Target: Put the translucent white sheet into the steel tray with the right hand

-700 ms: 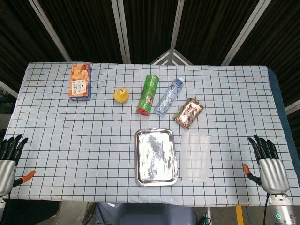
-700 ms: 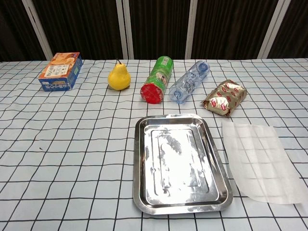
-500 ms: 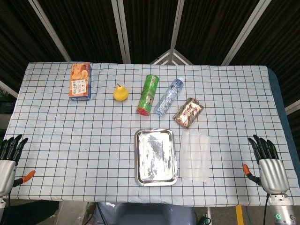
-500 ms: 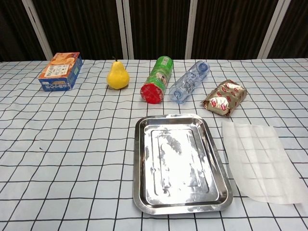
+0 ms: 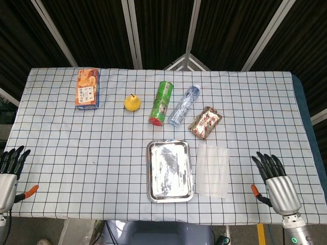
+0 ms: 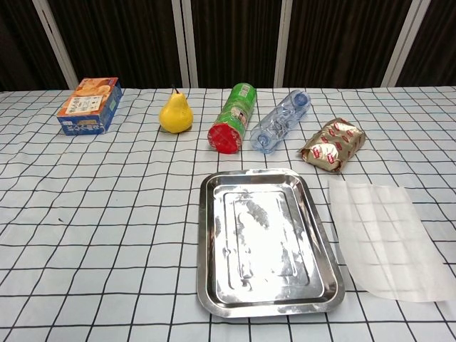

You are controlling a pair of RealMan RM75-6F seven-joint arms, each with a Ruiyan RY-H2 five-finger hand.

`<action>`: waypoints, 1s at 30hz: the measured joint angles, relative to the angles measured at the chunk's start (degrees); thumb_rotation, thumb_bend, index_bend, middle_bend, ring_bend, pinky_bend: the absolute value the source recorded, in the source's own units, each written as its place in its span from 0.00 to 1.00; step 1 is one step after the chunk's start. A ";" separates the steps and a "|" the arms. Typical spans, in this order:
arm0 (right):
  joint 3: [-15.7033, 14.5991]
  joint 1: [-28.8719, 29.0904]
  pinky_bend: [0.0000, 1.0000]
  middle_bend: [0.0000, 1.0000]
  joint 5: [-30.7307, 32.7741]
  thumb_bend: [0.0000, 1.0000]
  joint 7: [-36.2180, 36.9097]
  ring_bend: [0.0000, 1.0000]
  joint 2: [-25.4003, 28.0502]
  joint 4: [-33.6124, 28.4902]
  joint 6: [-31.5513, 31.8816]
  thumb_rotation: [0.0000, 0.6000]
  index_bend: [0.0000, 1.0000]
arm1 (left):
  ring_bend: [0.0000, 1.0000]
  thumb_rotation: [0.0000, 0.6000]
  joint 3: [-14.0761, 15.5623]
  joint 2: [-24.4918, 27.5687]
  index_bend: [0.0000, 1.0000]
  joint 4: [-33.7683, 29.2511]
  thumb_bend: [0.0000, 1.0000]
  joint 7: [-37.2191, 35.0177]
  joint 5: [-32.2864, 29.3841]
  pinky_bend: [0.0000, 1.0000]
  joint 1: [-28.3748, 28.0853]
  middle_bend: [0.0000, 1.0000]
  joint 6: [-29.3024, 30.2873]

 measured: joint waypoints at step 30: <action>-4.34 2.98 0.00 0.00 2.34 0.40 -15.34 0.00 -17.79 9.68 -14.67 1.00 0.14 | 0.00 1.00 0.03 0.29 0.00 -0.22 0.07 -0.92 0.06 0.00 -0.47 0.00 -0.70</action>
